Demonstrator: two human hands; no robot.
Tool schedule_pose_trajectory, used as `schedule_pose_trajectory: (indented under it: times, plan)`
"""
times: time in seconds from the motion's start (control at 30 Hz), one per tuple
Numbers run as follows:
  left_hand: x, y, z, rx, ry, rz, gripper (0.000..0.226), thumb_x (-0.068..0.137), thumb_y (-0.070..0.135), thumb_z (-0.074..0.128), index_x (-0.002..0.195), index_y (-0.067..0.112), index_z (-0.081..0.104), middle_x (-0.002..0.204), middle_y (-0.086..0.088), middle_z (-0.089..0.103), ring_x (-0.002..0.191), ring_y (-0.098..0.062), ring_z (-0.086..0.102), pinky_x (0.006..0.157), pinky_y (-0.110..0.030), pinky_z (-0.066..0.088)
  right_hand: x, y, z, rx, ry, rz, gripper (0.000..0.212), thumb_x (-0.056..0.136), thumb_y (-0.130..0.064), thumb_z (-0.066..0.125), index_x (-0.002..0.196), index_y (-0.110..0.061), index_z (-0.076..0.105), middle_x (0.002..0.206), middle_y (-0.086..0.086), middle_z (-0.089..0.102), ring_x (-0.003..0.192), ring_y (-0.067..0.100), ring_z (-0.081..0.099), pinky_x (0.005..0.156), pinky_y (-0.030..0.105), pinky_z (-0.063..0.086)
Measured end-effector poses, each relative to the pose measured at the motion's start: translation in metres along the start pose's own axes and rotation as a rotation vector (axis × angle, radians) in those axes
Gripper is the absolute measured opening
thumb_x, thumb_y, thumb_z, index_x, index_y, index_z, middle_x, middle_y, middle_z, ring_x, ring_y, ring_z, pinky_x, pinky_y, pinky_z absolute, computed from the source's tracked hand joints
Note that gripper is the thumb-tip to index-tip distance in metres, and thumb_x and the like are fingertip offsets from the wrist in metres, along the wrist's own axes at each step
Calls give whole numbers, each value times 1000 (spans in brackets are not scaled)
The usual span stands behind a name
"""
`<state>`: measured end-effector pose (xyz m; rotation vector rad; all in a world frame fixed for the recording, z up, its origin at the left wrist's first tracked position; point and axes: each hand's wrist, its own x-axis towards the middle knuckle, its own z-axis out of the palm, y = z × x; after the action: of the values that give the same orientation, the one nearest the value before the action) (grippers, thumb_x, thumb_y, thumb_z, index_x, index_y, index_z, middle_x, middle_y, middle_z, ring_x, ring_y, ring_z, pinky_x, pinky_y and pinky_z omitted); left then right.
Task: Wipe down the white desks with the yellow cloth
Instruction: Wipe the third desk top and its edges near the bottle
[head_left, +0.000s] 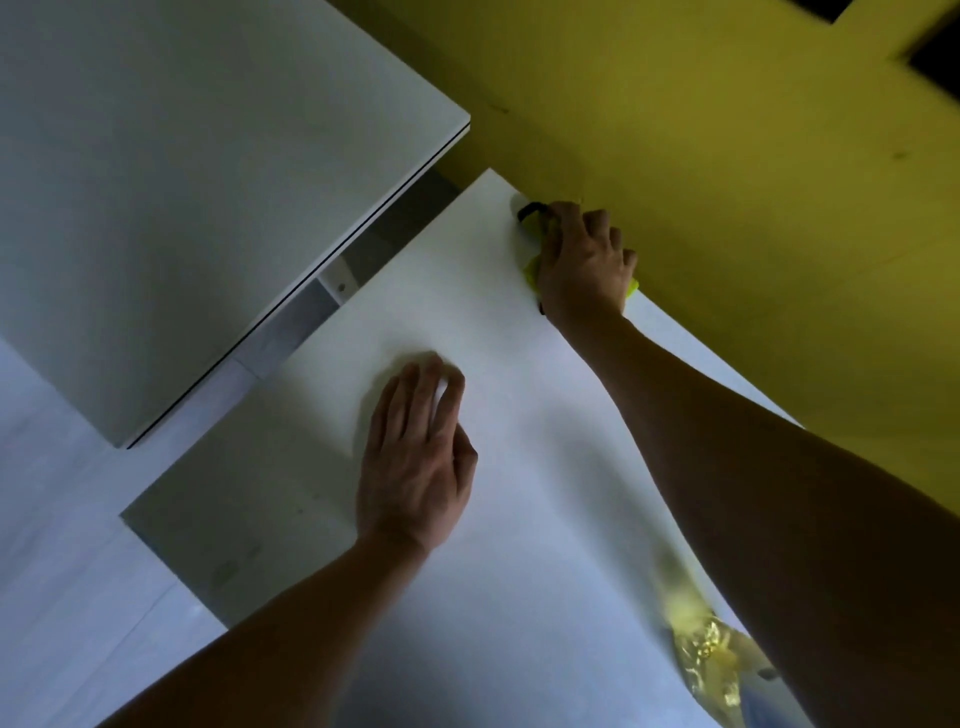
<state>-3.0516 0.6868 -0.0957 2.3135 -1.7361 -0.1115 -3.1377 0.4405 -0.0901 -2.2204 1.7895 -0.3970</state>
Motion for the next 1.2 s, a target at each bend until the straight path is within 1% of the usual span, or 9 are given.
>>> schedule_pose_trajectory:
  times: [0.13,0.23,0.43,0.63,0.73,0.87,0.97,1.07,1.2]
  plan:
    - [-1,-1,0,34,-21,9,59,100,27,39,157,10,45,163,-16,42,152,-34,35,128,-48,26,38,-48,15,9,-112,-77,39,106,-38,36,141,-32,51,130,8,52,123,31,49,103,47,35]
    - [-1,-1,0,41,-25,9,60,100,28,39,157,11,44,164,-15,40,153,-33,34,129,-46,23,63,-73,24,55,-133,-102,38,105,-38,38,138,-31,54,127,7,55,120,31,54,102,46,39]
    - [-1,0,-1,17,-11,7,58,100,26,39,155,10,48,161,-16,44,151,-35,38,128,-47,24,45,-35,15,124,-98,-46,37,103,-43,41,133,-28,56,124,7,57,117,33,56,99,45,44]
    - [1,-1,-2,-12,-39,-7,58,100,25,39,155,10,47,161,-16,43,149,-38,39,126,-50,28,1,35,-12,43,-53,57,34,101,-39,43,127,-24,59,120,12,58,112,38,56,95,49,44]
    - [2,0,0,-14,-50,-23,58,101,27,37,156,10,46,163,-17,41,150,-38,38,126,-51,28,6,22,-11,44,-59,80,37,102,-39,40,129,-23,59,121,14,58,113,39,55,96,49,43]
    - [1,0,2,-7,-61,-20,60,99,27,39,157,11,45,164,-16,40,150,-39,38,126,-51,28,48,-42,7,58,-146,5,36,105,-41,39,132,-25,57,123,11,57,118,34,55,100,45,43]
    - [0,1,1,-1,-49,-21,62,97,28,41,156,13,46,164,-15,39,149,-40,38,124,-49,28,64,-72,16,61,-141,-16,34,106,-37,36,131,-24,55,124,10,55,118,31,55,103,46,42]
    - [0,3,-1,-4,-31,-14,61,95,27,43,155,12,48,163,-16,41,147,-40,38,123,-48,27,58,-56,7,67,-200,-73,37,106,-38,36,136,-26,53,126,11,54,118,35,54,100,44,44]
    - [0,3,-5,-27,-23,-16,60,94,24,44,152,11,50,160,-17,44,146,-39,38,121,-50,29,34,-2,-25,17,-297,-72,37,107,-33,38,139,-22,54,128,17,55,119,37,54,92,38,41]
